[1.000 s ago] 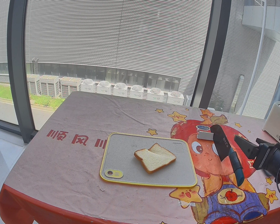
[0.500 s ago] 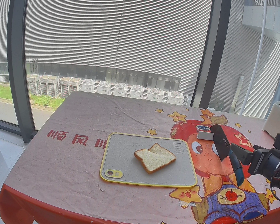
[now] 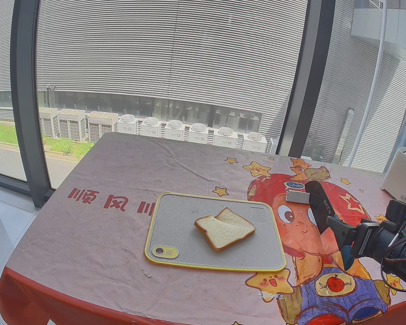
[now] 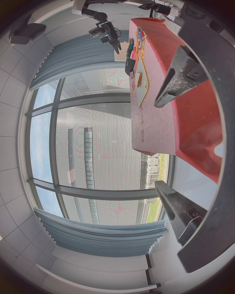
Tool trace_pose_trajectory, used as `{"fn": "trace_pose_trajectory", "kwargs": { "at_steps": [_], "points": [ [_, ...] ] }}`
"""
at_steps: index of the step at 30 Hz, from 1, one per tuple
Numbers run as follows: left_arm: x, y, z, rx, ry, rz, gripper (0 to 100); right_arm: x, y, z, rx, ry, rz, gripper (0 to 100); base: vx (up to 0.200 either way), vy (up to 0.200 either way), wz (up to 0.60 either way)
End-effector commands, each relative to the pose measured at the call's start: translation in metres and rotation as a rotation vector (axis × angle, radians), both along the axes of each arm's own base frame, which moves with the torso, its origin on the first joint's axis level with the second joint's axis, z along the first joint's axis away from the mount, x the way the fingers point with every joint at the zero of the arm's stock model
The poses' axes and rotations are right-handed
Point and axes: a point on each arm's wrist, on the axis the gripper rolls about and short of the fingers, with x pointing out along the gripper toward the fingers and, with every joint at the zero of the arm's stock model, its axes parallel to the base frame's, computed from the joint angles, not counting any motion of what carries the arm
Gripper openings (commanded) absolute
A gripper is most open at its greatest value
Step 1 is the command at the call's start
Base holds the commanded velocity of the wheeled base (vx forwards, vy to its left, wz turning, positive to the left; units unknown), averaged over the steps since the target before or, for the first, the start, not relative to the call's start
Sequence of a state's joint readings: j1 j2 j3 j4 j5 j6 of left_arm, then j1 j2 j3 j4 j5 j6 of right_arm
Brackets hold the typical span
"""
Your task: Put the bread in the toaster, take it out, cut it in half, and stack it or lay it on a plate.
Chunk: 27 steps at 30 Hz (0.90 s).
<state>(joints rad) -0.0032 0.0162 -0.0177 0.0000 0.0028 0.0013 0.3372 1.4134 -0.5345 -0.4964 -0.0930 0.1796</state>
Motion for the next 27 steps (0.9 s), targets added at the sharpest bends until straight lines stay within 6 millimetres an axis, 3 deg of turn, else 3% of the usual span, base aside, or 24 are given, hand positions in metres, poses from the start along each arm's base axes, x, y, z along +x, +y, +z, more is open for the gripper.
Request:
{"fn": "trace_pose_trajectory", "kwargs": {
  "at_steps": [1,27],
  "points": [
    [0.0012,0.0,-0.0045,0.0,0.017,0.0,100,0.0029,0.0014,-0.0061,-0.008,0.024,0.003,100,0.0,0.0,0.0],
    [0.0012,0.0,-0.0045,0.0,0.017,0.0,100,0.0044,0.0023,-0.0118,-0.017,0.047,0.003,100,0.0,0.0,0.0]
  ]
}}
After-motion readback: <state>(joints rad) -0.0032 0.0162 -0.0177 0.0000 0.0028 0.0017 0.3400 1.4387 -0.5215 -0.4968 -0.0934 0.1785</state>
